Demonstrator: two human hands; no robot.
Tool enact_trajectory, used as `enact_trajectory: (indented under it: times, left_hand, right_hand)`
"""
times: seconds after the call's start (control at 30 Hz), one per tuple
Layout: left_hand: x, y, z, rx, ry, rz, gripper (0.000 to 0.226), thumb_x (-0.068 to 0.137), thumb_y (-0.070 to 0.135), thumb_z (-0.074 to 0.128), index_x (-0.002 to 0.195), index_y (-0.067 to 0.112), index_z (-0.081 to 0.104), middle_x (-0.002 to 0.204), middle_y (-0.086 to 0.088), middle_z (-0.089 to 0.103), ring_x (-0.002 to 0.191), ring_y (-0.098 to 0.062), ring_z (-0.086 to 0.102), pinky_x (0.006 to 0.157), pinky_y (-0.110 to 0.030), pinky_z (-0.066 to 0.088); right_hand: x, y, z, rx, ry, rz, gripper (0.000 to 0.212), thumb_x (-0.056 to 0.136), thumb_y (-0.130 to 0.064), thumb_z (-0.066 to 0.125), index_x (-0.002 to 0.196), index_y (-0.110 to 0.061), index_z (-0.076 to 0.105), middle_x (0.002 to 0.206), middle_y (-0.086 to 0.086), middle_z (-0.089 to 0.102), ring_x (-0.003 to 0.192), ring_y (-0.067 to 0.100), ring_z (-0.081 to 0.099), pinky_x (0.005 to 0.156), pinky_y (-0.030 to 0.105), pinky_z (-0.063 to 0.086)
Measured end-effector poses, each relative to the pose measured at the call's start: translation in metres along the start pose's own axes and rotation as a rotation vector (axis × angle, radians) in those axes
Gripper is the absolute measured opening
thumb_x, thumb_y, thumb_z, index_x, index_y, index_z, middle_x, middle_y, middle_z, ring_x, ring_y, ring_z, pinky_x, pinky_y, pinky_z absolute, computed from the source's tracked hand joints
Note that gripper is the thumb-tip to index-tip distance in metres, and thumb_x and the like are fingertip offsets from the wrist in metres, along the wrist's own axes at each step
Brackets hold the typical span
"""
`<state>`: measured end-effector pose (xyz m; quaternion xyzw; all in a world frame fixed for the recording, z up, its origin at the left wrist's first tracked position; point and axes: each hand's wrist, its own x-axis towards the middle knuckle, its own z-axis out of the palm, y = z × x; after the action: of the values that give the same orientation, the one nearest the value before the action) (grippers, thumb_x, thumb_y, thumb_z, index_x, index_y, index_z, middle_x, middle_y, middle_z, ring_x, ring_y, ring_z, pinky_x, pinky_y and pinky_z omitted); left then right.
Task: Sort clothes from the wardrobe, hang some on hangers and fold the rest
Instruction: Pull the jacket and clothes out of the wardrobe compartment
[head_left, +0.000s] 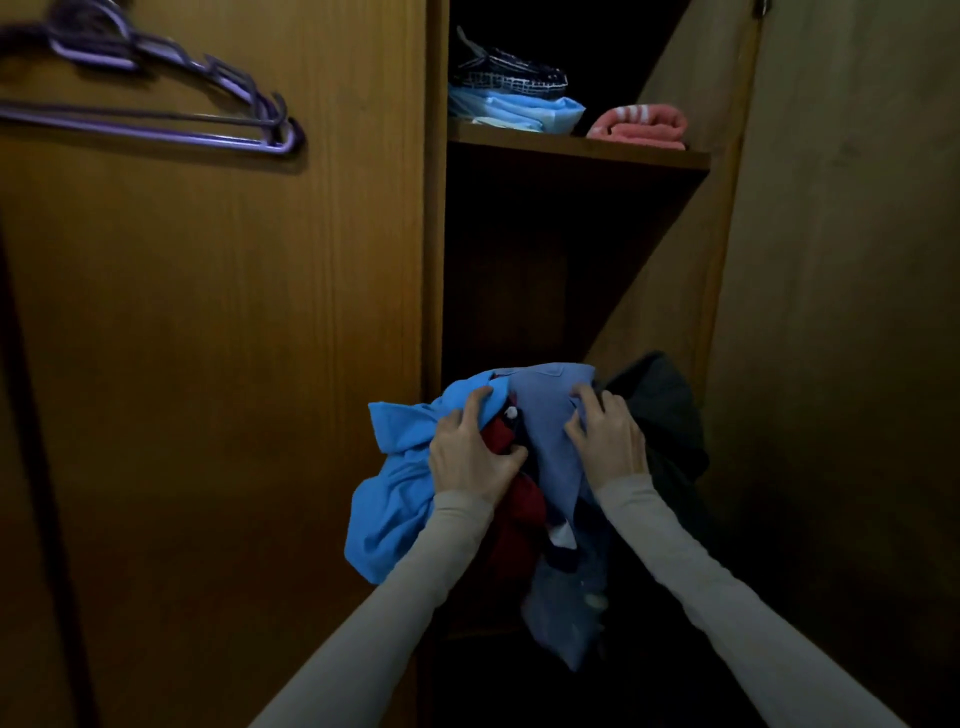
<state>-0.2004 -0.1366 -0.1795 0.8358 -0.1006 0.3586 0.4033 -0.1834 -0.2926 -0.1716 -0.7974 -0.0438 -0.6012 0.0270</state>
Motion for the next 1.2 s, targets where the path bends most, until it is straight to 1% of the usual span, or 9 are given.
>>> enact_trajectory:
  times: [0.33,0.7,0.8,0.9,0.97,1.03,1.07,1.13,1.2]
  left_hand:
    - [-0.086,-0.054,-0.068,0.113,0.012,-0.199,0.07,0.067,0.033,0.075,0.131,0.027,0.046,0.113,-0.008,0.059,0.107,-0.027,0.053,0.088,-0.035,0.044]
    - [-0.16,-0.158,-0.169,0.296,0.106,-0.409,0.069,0.068,0.03,0.076,0.13,0.025,0.047,0.111,-0.008,0.059,0.104,-0.026,0.054,0.084,-0.033,0.045]
    - [-0.175,-0.195,-0.187,0.309,0.131,-0.468,0.069,0.067,0.028,0.076,0.13,0.023,0.048,0.113,-0.009,0.059,0.106,-0.026,0.054,0.085,-0.032,0.044]
    - [-0.189,-0.237,-0.196,0.325,0.127,-0.517,0.069,0.067,0.029,0.077,0.13,0.024,0.048,0.113,-0.009,0.059,0.106,-0.027,0.054,0.087,-0.033,0.043]
    - [-0.2,-0.265,-0.196,0.352,0.102,-0.549,0.069,0.067,0.03,0.076,0.13,0.024,0.048,0.113,-0.009,0.059,0.106,-0.028,0.053,0.09,-0.036,0.04]
    - [-0.21,-0.295,-0.192,0.393,0.07,-0.574,0.068,0.067,0.034,0.073,0.129,0.024,0.049,0.112,-0.009,0.06,0.104,-0.029,0.054,0.091,-0.037,0.034]
    - [-0.216,-0.309,-0.188,0.413,0.06,-0.584,0.068,0.066,0.038,0.07,0.129,0.024,0.05,0.111,-0.01,0.061,0.102,-0.03,0.054,0.089,-0.038,0.033]
    - [-0.229,-0.339,-0.178,0.436,0.048,-0.604,0.069,0.061,0.042,0.064,0.127,0.022,0.052,0.106,-0.011,0.062,0.098,-0.032,0.056,0.087,-0.039,0.033]
    - [-0.244,-0.371,-0.165,0.454,0.034,-0.61,0.07,0.059,0.043,0.06,0.125,0.021,0.053,0.103,-0.012,0.063,0.096,-0.032,0.056,0.086,-0.039,0.033]
  right_hand:
    - [-0.07,-0.085,-0.013,0.197,-0.11,-0.067,0.042,0.041,0.002,0.087,0.078,-0.002,0.067,0.058,0.012,0.055,0.052,0.027,0.058,0.038,0.023,0.043]
    - [-0.144,-0.242,0.005,0.412,-0.331,-0.138,0.042,0.039,-0.002,0.087,0.076,-0.005,0.068,0.056,0.01,0.054,0.051,0.027,0.057,0.045,0.029,0.045]
    - [-0.165,-0.284,0.02,0.378,-0.351,-0.171,0.039,0.041,-0.006,0.087,0.076,-0.009,0.069,0.055,0.007,0.053,0.052,0.024,0.056,0.061,0.036,0.037]
    - [-0.193,-0.318,0.039,0.393,-0.391,-0.202,0.04,0.041,-0.007,0.087,0.076,-0.009,0.069,0.055,0.007,0.053,0.053,0.024,0.056,0.062,0.036,0.035]
    - [-0.217,-0.336,0.055,0.42,-0.415,-0.212,0.038,0.042,-0.004,0.086,0.076,-0.006,0.069,0.054,0.009,0.053,0.052,0.025,0.056,0.063,0.034,0.025]
    - [-0.243,-0.35,0.073,0.431,-0.411,-0.21,0.024,0.053,-0.004,0.077,0.076,-0.005,0.068,0.054,0.01,0.052,0.051,0.025,0.055,0.062,0.034,0.022]
    - [-0.258,-0.356,0.083,0.439,-0.392,-0.214,0.014,0.061,-0.006,0.067,0.075,-0.005,0.068,0.054,0.009,0.051,0.051,0.025,0.055,0.062,0.034,0.025]
    - [-0.286,-0.366,0.1,0.456,-0.413,-0.211,0.019,0.068,-0.01,0.05,0.075,-0.007,0.068,0.053,0.009,0.051,0.051,0.025,0.055,0.057,0.034,0.037]
    - [-0.315,-0.373,0.12,0.46,-0.452,-0.21,0.014,0.063,-0.005,0.062,0.076,-0.006,0.067,0.054,0.009,0.051,0.051,0.025,0.055,0.052,0.031,0.043]
